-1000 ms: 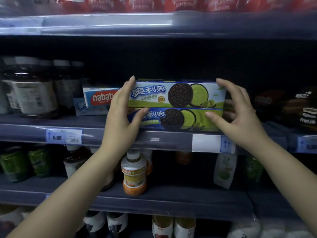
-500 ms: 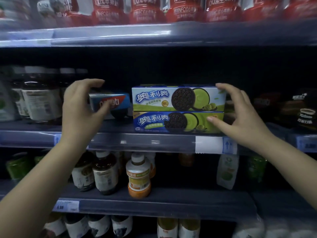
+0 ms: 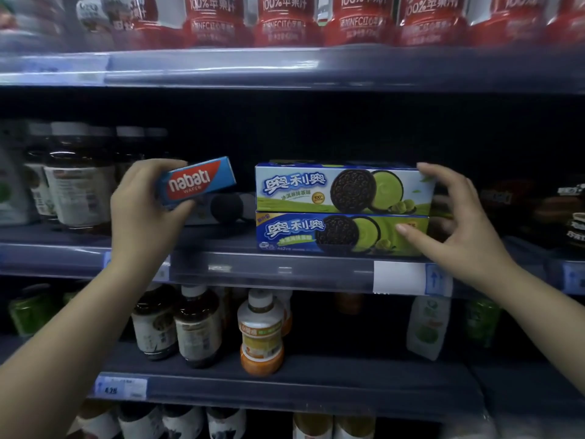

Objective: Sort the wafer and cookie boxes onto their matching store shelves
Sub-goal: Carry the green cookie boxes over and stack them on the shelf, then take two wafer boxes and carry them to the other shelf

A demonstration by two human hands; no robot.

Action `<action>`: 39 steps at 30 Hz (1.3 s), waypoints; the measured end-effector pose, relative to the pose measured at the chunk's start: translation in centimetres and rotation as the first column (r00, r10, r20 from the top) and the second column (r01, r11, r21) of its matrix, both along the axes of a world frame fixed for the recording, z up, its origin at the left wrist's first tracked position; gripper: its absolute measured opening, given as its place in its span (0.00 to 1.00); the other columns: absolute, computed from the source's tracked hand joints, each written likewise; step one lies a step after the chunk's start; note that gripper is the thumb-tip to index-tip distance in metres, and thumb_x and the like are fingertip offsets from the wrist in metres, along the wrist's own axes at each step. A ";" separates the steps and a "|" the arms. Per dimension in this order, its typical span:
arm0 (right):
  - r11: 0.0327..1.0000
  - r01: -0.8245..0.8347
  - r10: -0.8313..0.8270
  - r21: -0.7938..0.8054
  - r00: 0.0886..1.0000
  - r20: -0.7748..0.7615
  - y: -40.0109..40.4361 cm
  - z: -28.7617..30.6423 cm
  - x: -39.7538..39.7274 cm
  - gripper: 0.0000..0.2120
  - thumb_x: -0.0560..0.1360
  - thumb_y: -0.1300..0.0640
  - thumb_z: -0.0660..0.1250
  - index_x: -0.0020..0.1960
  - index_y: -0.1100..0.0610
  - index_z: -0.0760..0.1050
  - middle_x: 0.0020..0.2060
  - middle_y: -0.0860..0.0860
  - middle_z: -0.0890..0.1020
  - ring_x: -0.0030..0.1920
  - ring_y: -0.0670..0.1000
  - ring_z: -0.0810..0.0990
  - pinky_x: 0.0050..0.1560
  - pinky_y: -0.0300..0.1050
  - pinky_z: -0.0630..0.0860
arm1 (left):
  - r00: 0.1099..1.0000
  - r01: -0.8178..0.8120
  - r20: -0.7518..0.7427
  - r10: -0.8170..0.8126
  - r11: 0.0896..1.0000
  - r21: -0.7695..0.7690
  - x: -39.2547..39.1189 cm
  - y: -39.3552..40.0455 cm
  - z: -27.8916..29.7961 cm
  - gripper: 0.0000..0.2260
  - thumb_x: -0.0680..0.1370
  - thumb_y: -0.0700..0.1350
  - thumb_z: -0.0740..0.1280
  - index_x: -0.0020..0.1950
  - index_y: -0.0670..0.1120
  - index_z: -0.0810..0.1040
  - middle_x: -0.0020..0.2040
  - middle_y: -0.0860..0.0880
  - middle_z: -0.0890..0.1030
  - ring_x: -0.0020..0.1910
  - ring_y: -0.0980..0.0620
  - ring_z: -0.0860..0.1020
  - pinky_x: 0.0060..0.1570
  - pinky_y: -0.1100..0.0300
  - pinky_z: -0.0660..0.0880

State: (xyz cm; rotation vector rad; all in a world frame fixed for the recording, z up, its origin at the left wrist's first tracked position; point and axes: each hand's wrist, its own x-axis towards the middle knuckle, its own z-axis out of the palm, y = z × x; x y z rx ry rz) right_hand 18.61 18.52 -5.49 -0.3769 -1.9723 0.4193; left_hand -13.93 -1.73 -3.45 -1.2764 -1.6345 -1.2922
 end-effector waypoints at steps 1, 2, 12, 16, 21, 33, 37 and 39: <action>1.000 -0.001 0.001 0.002 1.000 -0.005 0.0 -0.1 -0.1 0.35 0.70 0.57 0.74 0.70 0.41 0.63 0.63 0.39 0.65 0.64 0.48 0.73 0.58 0.47 0.77 | 1.000 0.004 0.004 -0.004 1.000 0.026 -0.1 -0.1 0.1 0.20 0.69 0.37 0.75 0.55 0.54 0.75 0.50 0.58 0.74 0.48 0.64 0.72 0.50 0.80 0.64; 1.000 0.000 0.000 0.004 1.000 -0.008 0.0 -0.1 -0.1 0.35 0.69 0.58 0.74 0.70 0.41 0.63 0.63 0.38 0.65 0.64 0.48 0.73 0.58 0.47 0.77 | 1.000 0.012 0.010 -0.012 0.999 0.051 -0.1 -0.3 0.3 0.22 0.70 0.38 0.75 0.54 0.59 0.72 0.48 0.61 0.73 0.47 0.65 0.73 0.50 0.79 0.64; 0.995 -0.056 0.055 -0.078 0.998 -0.016 0.2 0.6 -0.5 0.34 0.65 0.43 0.75 0.66 0.35 0.65 0.66 0.45 0.67 0.63 0.52 0.75 0.57 0.55 0.79 | 0.992 0.120 0.013 -0.127 0.960 0.253 1.4 -0.6 2.0 0.17 0.72 0.48 0.75 0.52 0.62 0.71 0.50 0.54 0.77 0.52 0.54 0.77 0.51 0.70 0.72; 0.998 -0.016 0.016 -0.059 1.000 0.000 0.1 0.4 -0.7 0.35 0.68 0.55 0.75 0.68 0.37 0.63 0.66 0.45 0.67 0.64 0.51 0.74 0.57 0.56 0.79 | 0.984 0.173 -0.008 -0.177 0.952 0.253 2.2 -0.6 2.2 0.16 0.72 0.50 0.75 0.55 0.59 0.73 0.56 0.46 0.80 0.56 0.49 0.79 0.54 0.59 0.76; 0.999 0.014 -0.012 -0.045 0.999 0.031 -0.2 0.4 -0.8 0.35 0.70 0.51 0.73 0.71 0.36 0.60 0.66 0.43 0.65 0.66 0.51 0.72 0.58 0.56 0.78 | 0.966 0.256 -0.099 -0.241 0.947 0.196 4.6 -0.5 2.7 0.17 0.73 0.46 0.75 0.59 0.50 0.74 0.58 0.46 0.79 0.58 0.48 0.78 0.56 0.47 0.76; 0.992 -0.010 0.016 -0.128 0.999 0.050 -0.4 0.9 0.7 0.38 0.71 0.54 0.74 0.74 0.48 0.59 0.67 0.49 0.72 0.65 0.48 0.75 0.63 0.52 0.76 | 0.908 0.383 -0.207 -0.364 0.922 0.054 13.1 3.5 3.5 0.17 0.72 0.44 0.74 0.59 0.41 0.77 0.56 0.51 0.77 0.56 0.55 0.76 0.52 0.66 0.74; 0.985 0.172 -0.173 0.019 0.976 0.131 0.4 1.3 2.7 0.36 0.70 0.49 0.75 0.73 0.51 0.63 0.67 0.48 0.72 0.67 0.45 0.71 0.66 0.40 0.69 | 0.892 0.409 -0.212 -0.399 0.912 0.004 15.4 5.1 4.0 0.19 0.72 0.48 0.74 0.59 0.42 0.77 0.56 0.54 0.75 0.54 0.63 0.74 0.51 0.73 0.71; 0.972 0.232 -0.236 0.042 0.959 0.156 1.0 1.8 3.6 0.33 0.69 0.49 0.75 0.71 0.51 0.67 0.67 0.48 0.73 0.67 0.45 0.70 0.64 0.34 0.66 | 0.890 0.403 -0.229 -0.395 0.915 -0.011 15.8 5.9 4.1 0.18 0.72 0.46 0.74 0.60 0.41 0.77 0.56 0.54 0.74 0.55 0.63 0.72 0.53 0.75 0.69</action>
